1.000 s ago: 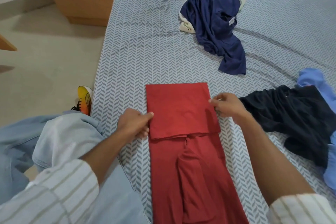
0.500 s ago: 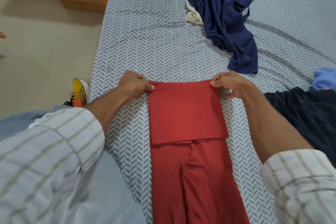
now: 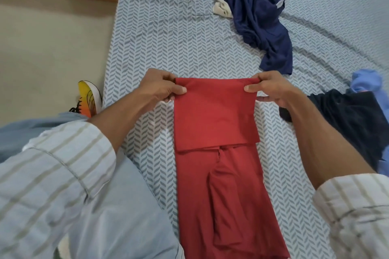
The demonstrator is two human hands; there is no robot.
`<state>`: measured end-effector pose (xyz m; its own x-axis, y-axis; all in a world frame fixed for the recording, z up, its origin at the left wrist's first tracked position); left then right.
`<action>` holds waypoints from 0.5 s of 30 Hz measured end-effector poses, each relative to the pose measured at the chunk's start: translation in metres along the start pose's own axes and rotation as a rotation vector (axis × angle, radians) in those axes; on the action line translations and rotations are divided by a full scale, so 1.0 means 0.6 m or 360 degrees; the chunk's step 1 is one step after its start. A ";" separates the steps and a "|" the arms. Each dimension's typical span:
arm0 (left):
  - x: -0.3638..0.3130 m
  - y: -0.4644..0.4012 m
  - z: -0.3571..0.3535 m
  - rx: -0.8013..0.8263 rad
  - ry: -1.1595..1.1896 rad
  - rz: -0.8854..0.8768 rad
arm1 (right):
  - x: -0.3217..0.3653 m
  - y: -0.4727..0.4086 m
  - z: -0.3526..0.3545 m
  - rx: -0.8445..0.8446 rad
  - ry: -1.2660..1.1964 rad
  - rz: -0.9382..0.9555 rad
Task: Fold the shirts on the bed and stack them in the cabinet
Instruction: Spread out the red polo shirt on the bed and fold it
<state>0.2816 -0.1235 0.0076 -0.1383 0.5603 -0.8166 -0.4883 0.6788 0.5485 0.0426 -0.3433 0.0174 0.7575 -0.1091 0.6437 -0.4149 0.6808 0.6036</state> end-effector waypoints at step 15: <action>0.096 0.418 -0.121 0.0207 -0.0983 -0.1472 | -0.212 0.445 0.000 -0.0365 0.0312 0.0545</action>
<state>0.0885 0.0444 0.0853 0.7003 -0.0704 -0.7104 -0.0832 0.9803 -0.1791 -0.1645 -0.1479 0.0965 0.6863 0.2744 0.6736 -0.5526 0.7988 0.2376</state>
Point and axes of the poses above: each hand's wrist, its own y-axis away from the middle knuckle, its own z-axis out of the back of the hand, x = y × z, the point moved 4 cm from there along -y, towards the middle knuckle, and after that the axes turned 1 degree about -x, right-handed, at the moved point
